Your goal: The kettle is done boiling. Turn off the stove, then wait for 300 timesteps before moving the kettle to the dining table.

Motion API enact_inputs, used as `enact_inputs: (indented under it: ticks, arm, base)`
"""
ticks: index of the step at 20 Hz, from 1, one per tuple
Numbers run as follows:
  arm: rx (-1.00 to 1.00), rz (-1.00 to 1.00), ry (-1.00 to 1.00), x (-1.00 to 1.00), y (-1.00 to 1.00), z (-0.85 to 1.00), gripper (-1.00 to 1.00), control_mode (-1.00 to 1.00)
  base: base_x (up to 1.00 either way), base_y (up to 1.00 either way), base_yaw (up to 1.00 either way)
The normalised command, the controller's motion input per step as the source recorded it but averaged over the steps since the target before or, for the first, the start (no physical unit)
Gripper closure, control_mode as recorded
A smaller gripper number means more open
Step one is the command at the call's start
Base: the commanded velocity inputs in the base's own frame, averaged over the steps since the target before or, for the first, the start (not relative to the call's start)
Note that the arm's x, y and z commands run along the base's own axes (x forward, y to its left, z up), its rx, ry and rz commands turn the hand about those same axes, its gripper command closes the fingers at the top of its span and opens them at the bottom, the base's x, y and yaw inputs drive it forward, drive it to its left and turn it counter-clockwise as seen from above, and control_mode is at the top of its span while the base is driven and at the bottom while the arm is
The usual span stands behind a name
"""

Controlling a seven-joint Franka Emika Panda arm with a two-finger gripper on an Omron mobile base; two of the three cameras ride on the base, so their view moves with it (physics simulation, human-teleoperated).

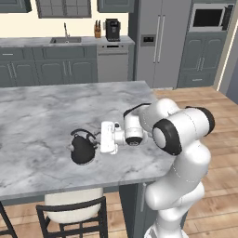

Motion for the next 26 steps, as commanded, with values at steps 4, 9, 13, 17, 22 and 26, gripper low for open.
enact_inputs:
  ticks: [4,9,13,17,22,26]
  arm:
    - [0.04,0.0,-0.05,-0.33,-0.06,-0.16,-1.0,-1.0]
    - [0.05,0.0,-0.04,-0.34,-0.08,-0.06,-1.0,-1.0]
    - [0.07,0.0,-0.02,-0.22,-0.21,0.05,-1.0,-1.0]
    - [0.07,0.0,0.0,-0.03,-0.33,0.22,-1.0,-1.0]
    - [0.06,0.0,0.0,-0.02,-0.35,0.18,-1.0,-1.0]
    - [0.07,0.0,0.0,-0.18,-0.35,0.19,-1.0,-1.0]
  base:
    - [0.0,0.0,0.0]
    - [0.0,0.0,0.0]
    - [0.0,0.0,0.0]
    - [0.0,0.0,0.0]
    - [0.0,0.0,0.0]
    - [0.0,0.0,0.0]
